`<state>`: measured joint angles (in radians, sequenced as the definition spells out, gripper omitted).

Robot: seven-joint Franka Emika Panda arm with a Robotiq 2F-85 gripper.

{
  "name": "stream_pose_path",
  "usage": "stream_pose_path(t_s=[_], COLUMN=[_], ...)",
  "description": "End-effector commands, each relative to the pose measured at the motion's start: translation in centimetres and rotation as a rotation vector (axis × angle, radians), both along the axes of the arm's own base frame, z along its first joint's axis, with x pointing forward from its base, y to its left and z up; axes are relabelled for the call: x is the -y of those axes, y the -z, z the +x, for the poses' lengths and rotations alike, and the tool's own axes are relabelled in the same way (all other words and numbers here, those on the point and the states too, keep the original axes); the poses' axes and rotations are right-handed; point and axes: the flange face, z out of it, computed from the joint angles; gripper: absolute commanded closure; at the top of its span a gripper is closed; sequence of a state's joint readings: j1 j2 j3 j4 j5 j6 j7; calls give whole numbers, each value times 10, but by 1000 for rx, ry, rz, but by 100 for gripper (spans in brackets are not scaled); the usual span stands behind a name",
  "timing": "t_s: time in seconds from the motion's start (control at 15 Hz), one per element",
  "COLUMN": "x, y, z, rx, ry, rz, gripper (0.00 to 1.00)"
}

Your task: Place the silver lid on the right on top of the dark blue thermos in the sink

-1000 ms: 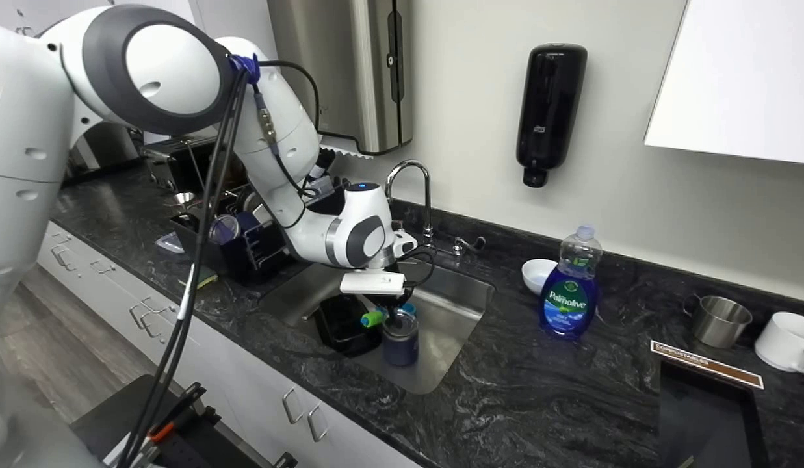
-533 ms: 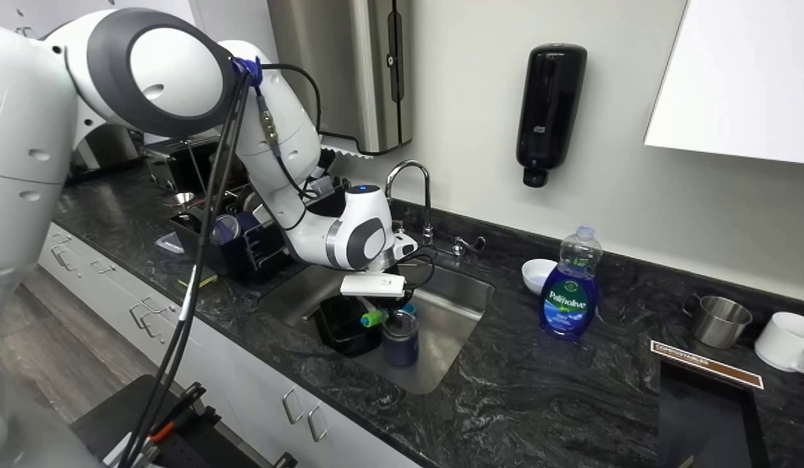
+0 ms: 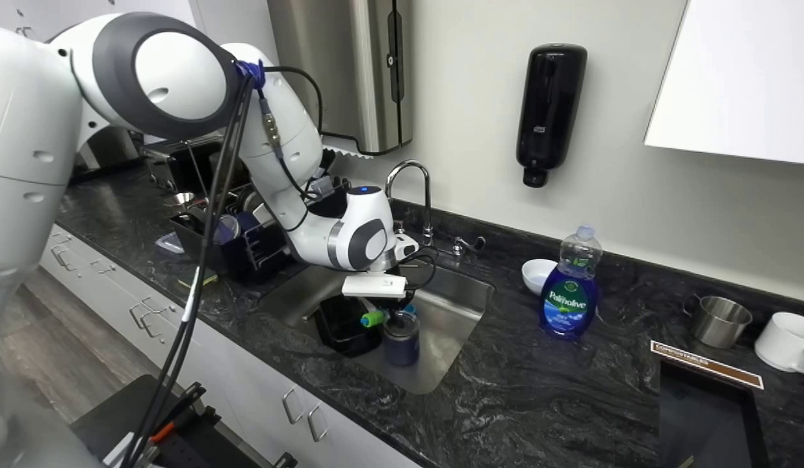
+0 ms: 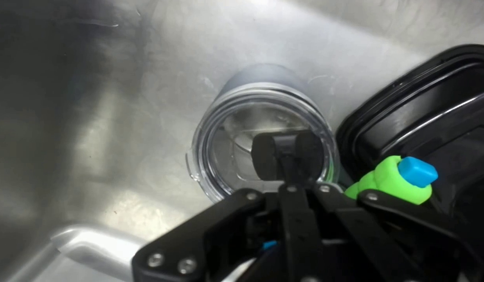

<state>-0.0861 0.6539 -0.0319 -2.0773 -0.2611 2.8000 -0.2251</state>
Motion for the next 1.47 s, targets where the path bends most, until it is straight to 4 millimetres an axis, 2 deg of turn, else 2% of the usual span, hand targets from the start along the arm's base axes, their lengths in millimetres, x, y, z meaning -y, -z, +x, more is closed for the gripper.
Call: stream_pose_path(t_s=[0.0, 1.4], x=[4, 2], y=[11, 27], z=[5, 9], rx=[10, 9], ry=[-9, -4], rz=[3, -17], gripper=[100, 100])
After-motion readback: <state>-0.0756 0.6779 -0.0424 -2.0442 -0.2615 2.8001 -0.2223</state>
